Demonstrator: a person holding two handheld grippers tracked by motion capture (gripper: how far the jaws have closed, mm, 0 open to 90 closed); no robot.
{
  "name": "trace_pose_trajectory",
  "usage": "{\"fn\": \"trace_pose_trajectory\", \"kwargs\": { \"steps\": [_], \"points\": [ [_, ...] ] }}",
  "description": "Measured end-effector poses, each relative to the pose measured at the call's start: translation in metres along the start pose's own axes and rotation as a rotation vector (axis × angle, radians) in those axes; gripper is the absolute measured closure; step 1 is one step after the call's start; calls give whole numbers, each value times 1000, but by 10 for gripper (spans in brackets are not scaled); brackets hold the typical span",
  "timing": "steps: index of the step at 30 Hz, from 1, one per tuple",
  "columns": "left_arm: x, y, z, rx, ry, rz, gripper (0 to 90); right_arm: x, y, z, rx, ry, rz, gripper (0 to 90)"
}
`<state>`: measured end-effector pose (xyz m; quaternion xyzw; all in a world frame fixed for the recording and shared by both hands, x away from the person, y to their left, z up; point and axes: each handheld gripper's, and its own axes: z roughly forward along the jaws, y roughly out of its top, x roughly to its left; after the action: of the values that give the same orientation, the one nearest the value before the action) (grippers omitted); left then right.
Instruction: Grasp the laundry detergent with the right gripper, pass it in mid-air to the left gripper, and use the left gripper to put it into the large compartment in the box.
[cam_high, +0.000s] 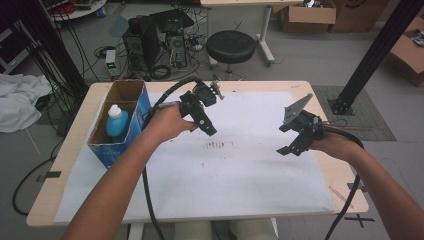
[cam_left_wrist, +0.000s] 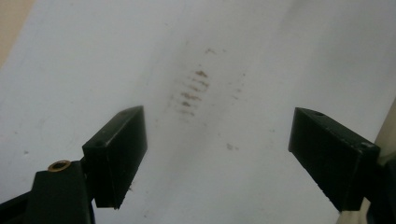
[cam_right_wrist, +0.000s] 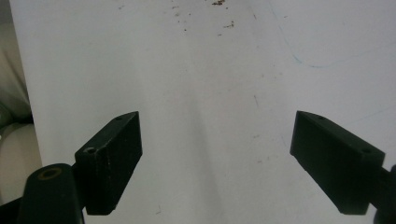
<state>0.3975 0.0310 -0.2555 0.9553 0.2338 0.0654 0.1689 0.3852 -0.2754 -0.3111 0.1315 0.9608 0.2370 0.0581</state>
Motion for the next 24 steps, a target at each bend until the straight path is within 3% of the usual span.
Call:
{"fn": "trace_pose_trajectory", "kwargs": {
  "steps": [5,24],
  "points": [
    [-1,2,4,-8,-7,19,204,0,0,0,-1,0,-3,166],
    [7,-3,7,-25,-16,-9,205,2,5,6,10,10,-6,167]
  ]
}}
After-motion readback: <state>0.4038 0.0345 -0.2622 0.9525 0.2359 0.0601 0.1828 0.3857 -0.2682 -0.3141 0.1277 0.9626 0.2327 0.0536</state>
